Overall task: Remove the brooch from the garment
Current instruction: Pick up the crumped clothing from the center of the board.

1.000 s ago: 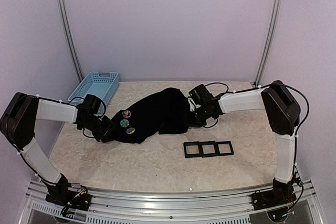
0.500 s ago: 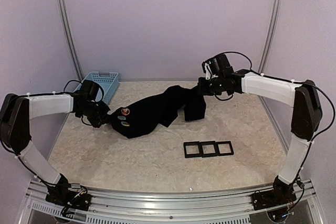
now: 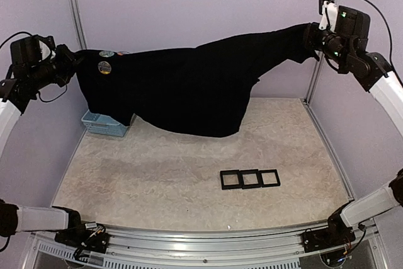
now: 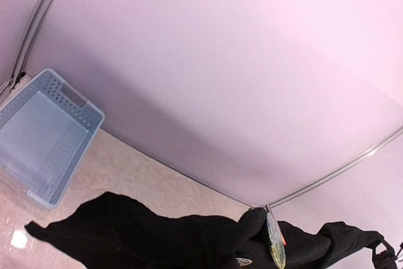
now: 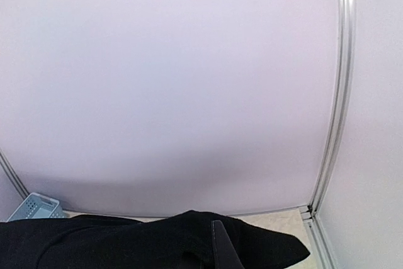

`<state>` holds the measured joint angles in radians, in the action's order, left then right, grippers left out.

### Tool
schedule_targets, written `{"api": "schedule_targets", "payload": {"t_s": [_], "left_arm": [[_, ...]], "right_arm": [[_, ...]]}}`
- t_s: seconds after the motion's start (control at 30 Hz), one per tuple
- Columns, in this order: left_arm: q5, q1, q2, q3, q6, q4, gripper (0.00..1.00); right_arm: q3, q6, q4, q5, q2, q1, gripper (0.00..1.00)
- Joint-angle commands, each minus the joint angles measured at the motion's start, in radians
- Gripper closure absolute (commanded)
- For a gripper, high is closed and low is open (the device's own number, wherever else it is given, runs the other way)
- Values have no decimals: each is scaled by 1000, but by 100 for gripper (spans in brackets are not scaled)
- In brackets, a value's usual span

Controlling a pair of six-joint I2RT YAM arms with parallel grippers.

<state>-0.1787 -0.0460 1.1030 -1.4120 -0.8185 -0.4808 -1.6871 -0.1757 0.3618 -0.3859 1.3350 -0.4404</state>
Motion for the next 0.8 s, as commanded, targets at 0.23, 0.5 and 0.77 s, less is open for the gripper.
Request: {"api": "schedule_targets", "payload": {"t_s": [0.23, 0.5, 0.77], "left_arm": [[-184, 20, 85, -121, 82, -39, 100], [-294, 4, 254, -195, 75, 13, 100], [-293, -21, 361, -311, 104, 22, 100]], "right_arm": [[-40, 74, 9, -142, 58, 5, 100], [-201, -39, 46, -105, 244, 99, 100], [-258, -66, 41, -47, 301, 160, 100]]}}
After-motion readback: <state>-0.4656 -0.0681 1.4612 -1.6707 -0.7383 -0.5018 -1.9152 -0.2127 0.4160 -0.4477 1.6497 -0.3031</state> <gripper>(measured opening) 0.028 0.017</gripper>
